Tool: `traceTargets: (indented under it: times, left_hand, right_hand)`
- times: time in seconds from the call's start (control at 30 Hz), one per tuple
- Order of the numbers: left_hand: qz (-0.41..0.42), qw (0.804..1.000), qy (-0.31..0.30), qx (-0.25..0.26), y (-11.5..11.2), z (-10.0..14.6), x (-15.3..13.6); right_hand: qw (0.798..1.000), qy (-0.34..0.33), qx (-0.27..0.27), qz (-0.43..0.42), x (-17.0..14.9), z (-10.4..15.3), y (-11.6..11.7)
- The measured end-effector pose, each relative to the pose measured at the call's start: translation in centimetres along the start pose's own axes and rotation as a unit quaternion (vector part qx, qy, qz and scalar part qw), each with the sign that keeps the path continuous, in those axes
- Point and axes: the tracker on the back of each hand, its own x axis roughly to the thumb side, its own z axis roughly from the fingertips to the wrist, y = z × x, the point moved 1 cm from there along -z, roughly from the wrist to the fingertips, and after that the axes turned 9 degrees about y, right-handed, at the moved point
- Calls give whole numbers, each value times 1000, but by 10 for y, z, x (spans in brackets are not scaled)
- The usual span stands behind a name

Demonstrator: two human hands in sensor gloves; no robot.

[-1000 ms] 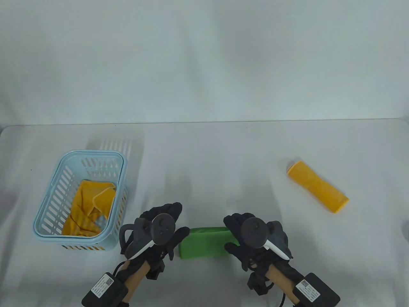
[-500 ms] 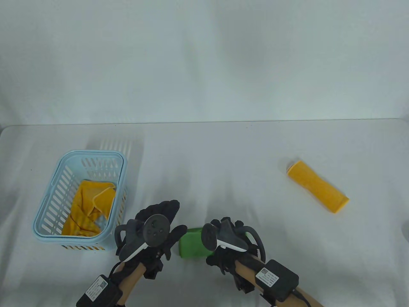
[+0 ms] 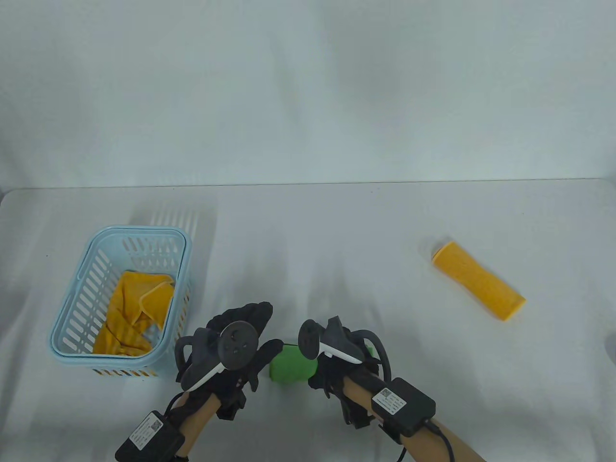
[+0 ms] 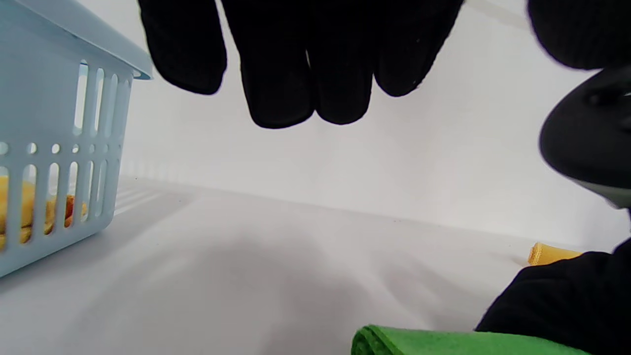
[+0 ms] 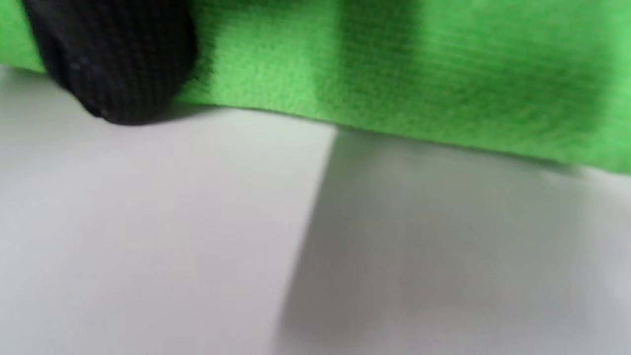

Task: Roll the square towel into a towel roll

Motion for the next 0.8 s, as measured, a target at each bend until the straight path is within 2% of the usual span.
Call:
traceTargets:
  times: [0.23, 0.4, 0.6, 0.67, 0.8]
  left_hand:
    - [6, 1000, 8, -2, 1, -1, -3]
    - [9, 1000, 13, 5, 3, -2, -6]
    - [10, 1000, 14, 6, 3, -2, -7]
    - [7, 1000, 12, 6, 3, -2, -6]
    - [6, 1000, 10, 6, 2, -2, -5]
  right_hand:
    - [999, -7, -1, -52, -8, -2, -7]
    - [993, 9, -30, -116, -33, 18, -35]
    - [975, 68, -72, -198, -99, 47, -85]
    - [968, 105, -99, -204, -133, 52, -100]
    - [950, 182, -131, -217, -193, 50, -112]
